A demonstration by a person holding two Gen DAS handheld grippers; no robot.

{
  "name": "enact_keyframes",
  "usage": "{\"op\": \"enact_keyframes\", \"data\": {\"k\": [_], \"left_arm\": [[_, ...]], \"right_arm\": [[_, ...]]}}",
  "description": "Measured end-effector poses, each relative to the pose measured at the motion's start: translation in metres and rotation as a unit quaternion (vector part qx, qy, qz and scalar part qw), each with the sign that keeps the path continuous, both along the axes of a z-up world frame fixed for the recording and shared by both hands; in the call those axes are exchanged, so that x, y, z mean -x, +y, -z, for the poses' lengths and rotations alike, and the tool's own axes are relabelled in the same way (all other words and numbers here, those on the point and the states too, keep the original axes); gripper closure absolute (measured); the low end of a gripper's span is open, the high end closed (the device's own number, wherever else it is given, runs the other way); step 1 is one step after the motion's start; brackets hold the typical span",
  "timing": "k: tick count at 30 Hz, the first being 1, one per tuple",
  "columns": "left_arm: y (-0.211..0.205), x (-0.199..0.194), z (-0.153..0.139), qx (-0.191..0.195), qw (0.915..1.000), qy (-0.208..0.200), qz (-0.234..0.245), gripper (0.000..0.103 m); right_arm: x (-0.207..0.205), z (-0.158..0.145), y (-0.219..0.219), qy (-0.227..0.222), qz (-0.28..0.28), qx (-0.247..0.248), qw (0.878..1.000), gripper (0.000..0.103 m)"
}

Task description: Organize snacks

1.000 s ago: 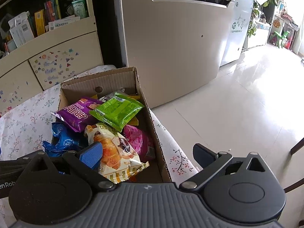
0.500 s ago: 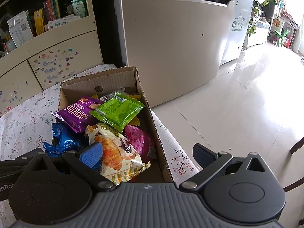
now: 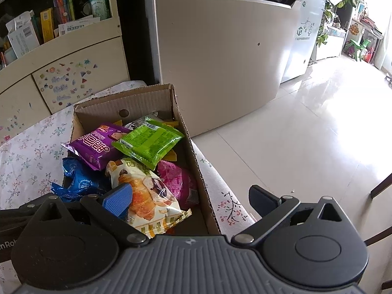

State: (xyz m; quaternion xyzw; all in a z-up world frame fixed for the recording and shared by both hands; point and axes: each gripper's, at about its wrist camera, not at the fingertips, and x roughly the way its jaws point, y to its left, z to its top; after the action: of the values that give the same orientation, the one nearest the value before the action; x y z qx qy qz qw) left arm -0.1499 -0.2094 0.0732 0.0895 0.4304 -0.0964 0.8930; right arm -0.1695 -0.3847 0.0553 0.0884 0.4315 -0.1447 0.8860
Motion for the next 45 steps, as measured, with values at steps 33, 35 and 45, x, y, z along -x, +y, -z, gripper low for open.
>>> {"op": "enact_keyframes", "data": {"k": [33,35,45], "left_arm": [[0.040,0.010,-0.002,0.015,0.9995,0.008,-0.026,0.001],[0.047,0.012,-0.004,0.016,0.9995,0.006,-0.028,0.001],[0.090,0.022,-0.012,0.013,0.9989,0.005,-0.045,0.001]], "right_arm": [[0.002,-0.011,0.036,0.004,-0.037,0.022,0.999,0.000],[0.003,-0.012,0.040,0.003,-0.043,0.018,0.999,0.000],[0.006,-0.017,0.079,-0.002,-0.091,0.011,0.996,0.000]]}}
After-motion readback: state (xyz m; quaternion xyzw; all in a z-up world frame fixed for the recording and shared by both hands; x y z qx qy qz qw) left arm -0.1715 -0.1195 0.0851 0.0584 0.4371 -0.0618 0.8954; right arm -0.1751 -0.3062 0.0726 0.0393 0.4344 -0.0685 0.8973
